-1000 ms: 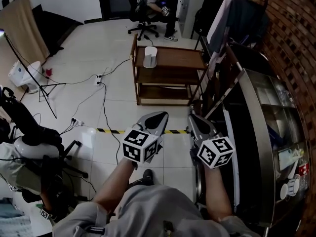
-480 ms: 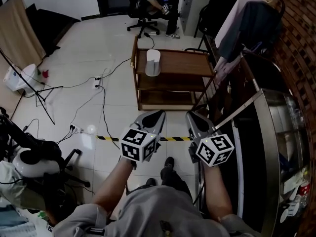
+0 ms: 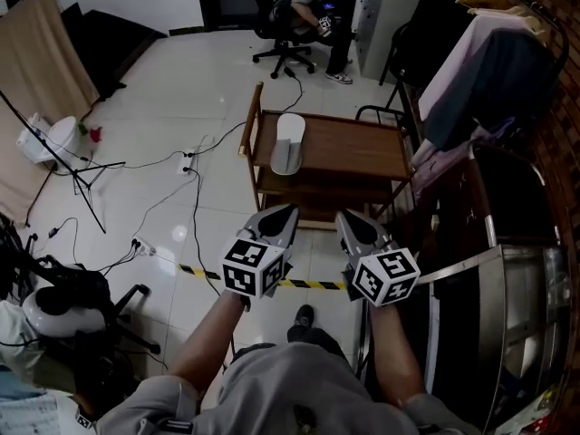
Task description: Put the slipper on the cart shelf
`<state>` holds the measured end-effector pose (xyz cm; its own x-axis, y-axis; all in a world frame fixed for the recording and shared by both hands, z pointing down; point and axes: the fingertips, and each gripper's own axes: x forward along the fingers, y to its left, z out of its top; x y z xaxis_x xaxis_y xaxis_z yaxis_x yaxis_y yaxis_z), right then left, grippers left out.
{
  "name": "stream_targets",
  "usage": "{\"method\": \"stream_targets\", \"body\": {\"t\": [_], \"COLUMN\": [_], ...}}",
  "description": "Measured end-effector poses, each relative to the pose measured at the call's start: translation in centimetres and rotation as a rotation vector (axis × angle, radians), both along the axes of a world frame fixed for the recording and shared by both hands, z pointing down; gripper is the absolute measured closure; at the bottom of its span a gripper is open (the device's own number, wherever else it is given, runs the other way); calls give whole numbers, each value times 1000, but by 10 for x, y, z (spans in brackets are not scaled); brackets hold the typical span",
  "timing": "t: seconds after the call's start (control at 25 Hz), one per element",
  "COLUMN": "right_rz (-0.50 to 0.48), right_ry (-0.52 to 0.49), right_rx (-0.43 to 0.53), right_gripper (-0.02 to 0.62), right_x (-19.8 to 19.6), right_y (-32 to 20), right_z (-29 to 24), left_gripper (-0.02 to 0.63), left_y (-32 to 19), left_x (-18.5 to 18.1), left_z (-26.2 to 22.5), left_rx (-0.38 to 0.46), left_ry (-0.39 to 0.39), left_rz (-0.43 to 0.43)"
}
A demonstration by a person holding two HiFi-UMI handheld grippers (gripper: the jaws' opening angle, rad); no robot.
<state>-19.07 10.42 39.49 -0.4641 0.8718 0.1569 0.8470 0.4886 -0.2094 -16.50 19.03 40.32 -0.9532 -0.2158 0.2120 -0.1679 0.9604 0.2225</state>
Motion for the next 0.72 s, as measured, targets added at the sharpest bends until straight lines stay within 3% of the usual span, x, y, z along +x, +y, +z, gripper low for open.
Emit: {"method": "stream_targets", "body": {"t": [0.32,0.72], "right_rz": [-48,-38], "right_ry": [20,59], "right_rx": [-6,32], "right_gripper": [595,595], "right_x": [-84,-152], "right_y": [18,47], "right_z": [7,38], "left_gripper": [598,598], "left_y": [18,64], "left_x": [-76,-159], "left_z": [13,58], "left_rx": [-32,-55], "left_ry": [43,93], "left_rz": [-69,-129]}}
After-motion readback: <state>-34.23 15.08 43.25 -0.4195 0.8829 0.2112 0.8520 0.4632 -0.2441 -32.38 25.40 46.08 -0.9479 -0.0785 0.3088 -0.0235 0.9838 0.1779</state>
